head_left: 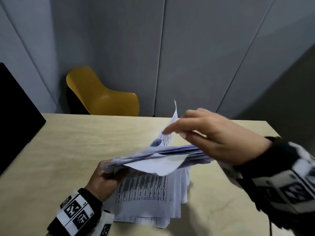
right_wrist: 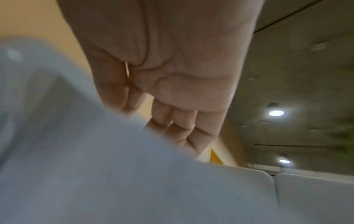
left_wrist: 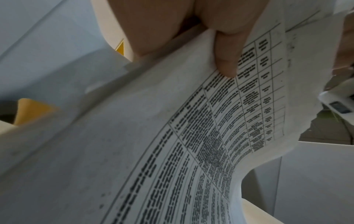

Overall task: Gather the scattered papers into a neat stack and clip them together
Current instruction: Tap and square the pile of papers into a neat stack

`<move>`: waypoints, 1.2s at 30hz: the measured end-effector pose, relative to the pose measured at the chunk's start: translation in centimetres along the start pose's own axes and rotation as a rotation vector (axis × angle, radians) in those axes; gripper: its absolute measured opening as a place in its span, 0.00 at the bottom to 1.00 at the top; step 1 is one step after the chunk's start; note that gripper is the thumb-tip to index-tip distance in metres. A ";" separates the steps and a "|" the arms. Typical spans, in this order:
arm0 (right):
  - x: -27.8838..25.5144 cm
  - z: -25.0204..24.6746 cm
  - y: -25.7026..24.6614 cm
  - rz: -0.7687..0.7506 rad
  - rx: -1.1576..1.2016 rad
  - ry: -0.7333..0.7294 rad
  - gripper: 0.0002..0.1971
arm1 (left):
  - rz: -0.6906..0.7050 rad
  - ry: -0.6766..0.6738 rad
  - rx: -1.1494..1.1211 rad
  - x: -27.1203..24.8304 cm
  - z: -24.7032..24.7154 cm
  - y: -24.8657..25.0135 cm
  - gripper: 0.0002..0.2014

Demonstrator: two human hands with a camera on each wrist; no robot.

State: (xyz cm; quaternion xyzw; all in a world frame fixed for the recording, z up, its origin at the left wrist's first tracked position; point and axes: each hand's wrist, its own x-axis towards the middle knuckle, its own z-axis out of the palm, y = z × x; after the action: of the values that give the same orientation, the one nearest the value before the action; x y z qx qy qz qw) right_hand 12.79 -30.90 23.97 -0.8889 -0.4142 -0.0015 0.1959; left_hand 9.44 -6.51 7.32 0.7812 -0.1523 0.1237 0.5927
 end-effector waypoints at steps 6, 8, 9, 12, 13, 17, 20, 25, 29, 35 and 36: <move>2.7 1.7 0.9 0.041 -0.125 -0.268 0.20 | -0.018 0.032 -0.163 -0.5 0.5 -0.1 0.10; 3.1 1.8 0.6 0.036 -0.223 -0.315 0.20 | -0.008 0.019 -0.152 -0.6 0.5 -0.1 0.13; 3.2 1.9 0.4 0.024 -0.272 -0.335 0.17 | -0.001 0.019 -0.144 -0.5 0.5 -0.1 0.15; 3.5 2.3 0.2 -0.024 -0.401 -0.294 0.15 | 0.006 0.012 -0.122 -0.5 0.2 -0.2 0.14; 3.6 2.6 0.3 -0.008 -0.433 -0.263 0.19 | 0.002 0.009 -0.125 -0.5 0.2 -0.1 0.14; 4.4 4.1 0.6 0.179 -0.386 -0.154 0.24 | 0.045 -0.007 -0.116 -0.1 0.5 0.4 0.13; 4.7 4.2 1.0 0.206 -0.342 -0.150 0.20 | 0.066 -0.002 -0.125 0.0 0.5 0.3 0.12; 4.5 3.4 1.7 0.266 -0.363 -0.158 0.24 | 0.037 0.016 -0.143 -0.2 0.5 -0.2 0.12; 4.9 3.3 2.2 0.409 -0.276 -0.095 0.25 | 0.002 0.030 -0.145 -0.2 0.7 -0.1 0.11; 4.6 0.7 3.3 0.451 -0.144 0.030 0.14 | -0.080 0.082 -0.110 -0.2 0.9 -0.8 0.36; 4.6 0.3 3.4 0.466 -0.119 0.038 0.14 | -0.080 0.088 -0.110 -0.2 0.9 -1.0 0.34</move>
State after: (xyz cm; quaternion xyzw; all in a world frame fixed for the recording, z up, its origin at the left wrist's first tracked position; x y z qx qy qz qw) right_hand 18.25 -29.39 23.30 -0.9702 -0.1931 0.0025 0.1460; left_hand 9.63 -7.11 6.13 0.7468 -0.1012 0.1257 0.6452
